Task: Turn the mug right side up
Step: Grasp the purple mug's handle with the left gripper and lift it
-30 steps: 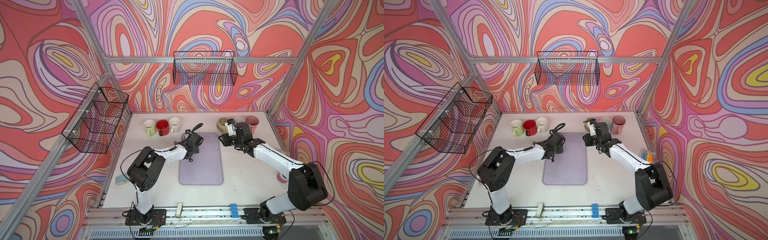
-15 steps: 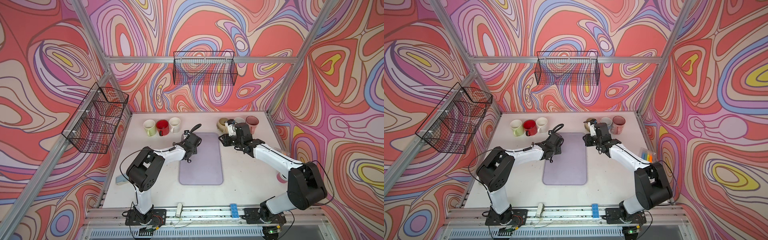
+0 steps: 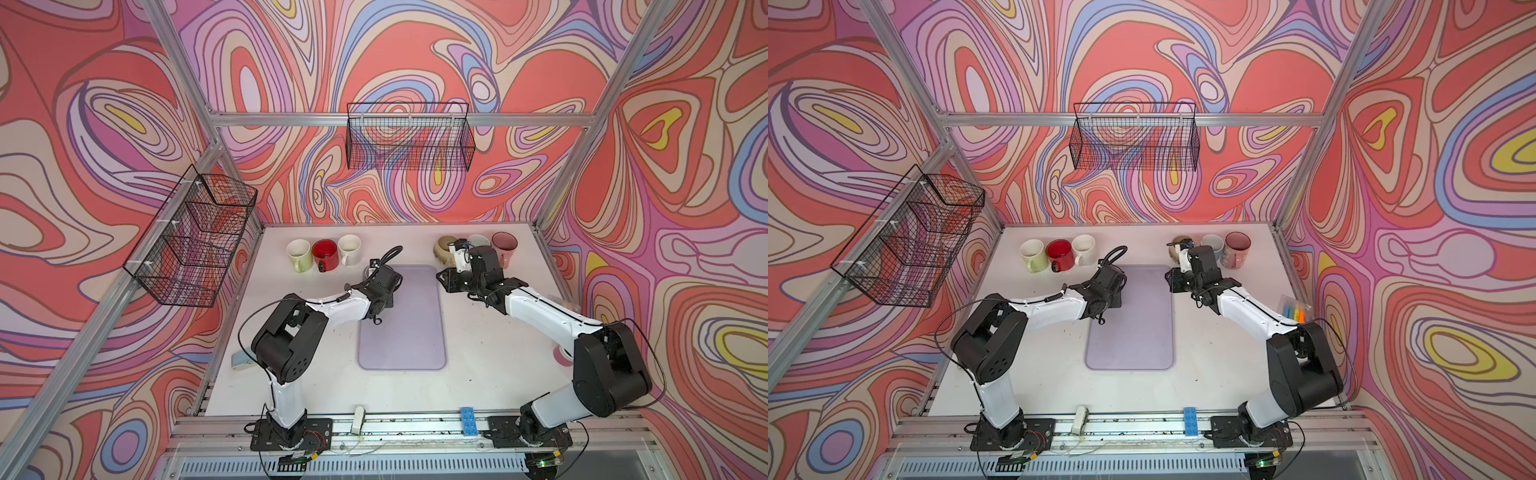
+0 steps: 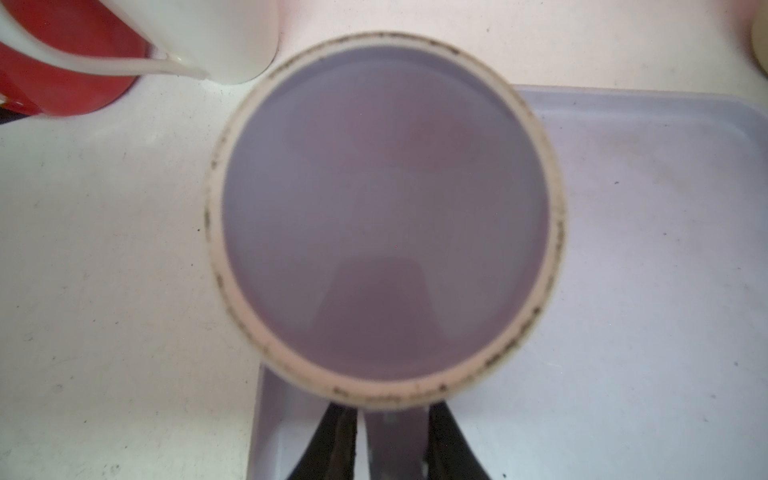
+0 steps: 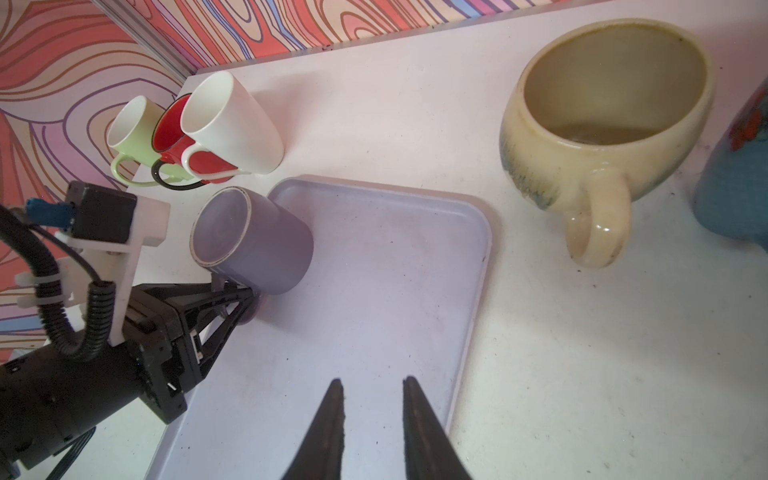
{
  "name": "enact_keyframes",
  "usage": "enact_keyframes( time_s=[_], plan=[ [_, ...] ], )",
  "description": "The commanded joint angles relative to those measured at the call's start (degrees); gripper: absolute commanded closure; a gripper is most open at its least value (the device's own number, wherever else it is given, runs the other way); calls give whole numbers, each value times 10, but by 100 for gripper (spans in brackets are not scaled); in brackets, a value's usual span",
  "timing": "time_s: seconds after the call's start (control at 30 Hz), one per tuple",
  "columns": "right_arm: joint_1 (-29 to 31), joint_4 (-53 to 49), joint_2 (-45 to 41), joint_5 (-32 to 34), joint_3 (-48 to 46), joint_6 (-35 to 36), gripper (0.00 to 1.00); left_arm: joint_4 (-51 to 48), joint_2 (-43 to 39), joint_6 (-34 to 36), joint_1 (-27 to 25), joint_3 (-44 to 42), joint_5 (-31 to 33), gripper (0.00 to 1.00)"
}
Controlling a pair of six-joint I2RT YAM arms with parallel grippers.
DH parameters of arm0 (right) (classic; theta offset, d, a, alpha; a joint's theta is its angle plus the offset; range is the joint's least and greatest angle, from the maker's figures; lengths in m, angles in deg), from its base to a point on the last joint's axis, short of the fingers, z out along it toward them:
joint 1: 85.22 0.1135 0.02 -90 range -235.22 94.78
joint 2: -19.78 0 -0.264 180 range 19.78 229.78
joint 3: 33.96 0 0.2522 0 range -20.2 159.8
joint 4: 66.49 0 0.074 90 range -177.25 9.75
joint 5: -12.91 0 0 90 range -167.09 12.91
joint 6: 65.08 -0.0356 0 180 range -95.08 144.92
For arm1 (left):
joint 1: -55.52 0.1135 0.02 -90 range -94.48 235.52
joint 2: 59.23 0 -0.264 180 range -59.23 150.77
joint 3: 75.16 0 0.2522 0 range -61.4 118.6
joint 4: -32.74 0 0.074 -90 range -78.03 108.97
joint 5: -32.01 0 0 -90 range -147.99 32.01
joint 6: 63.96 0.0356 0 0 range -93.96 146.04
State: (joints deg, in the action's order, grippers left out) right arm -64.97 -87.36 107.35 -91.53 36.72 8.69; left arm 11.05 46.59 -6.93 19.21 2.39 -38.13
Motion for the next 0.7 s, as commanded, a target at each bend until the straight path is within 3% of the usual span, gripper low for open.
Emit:
enact_keyframes(
  time_s=[0.0,0.33,0.43,0.67],
  plan=[
    [-2,6,11,-6,-8,-6,75,-13,-15,5,4,16,1,78],
    [-3,10,14,-10,-10,-11,75,-17,-39,27,4,7,4,95],
    [-3,16,12,-16,-16,-18,76,22,-56,39,4,-15,-24,100],
    [-14,39,2,-46,-43,-41,75,107,-96,52,4,-53,-109,100]
  ],
)
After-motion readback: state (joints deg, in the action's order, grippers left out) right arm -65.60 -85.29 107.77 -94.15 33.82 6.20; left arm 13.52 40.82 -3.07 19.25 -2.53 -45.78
